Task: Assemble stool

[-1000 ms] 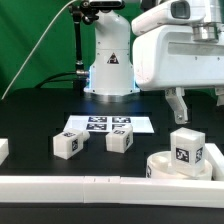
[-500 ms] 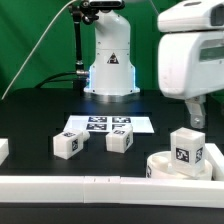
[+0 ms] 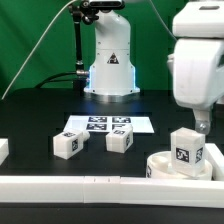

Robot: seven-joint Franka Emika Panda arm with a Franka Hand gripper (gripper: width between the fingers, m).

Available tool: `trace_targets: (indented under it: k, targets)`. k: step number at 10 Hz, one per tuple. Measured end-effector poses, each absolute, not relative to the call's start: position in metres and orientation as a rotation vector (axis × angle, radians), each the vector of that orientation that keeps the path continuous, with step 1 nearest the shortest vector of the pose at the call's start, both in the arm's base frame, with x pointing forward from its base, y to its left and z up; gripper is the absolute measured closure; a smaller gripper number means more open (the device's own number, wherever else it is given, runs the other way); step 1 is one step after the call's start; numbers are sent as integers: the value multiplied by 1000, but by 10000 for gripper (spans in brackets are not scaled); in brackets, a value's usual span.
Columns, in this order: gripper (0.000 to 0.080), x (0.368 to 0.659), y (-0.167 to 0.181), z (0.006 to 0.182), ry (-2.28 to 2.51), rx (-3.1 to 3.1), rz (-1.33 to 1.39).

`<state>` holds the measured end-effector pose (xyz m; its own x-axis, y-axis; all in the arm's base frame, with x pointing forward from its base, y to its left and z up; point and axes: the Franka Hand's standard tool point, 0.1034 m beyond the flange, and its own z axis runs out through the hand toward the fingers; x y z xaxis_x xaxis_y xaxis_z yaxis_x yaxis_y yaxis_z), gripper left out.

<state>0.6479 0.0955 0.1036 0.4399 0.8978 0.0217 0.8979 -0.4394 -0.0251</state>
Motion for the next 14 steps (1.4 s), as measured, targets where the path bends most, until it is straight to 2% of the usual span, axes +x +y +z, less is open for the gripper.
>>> trace_targets:
  k: [6,9,14]
  targets:
    - [151,648,88,101,-2212,-2214,5]
    - [151,653,76,99,-2597,-1782,29]
    - [151,653,64,90,-2845,-1396,107]
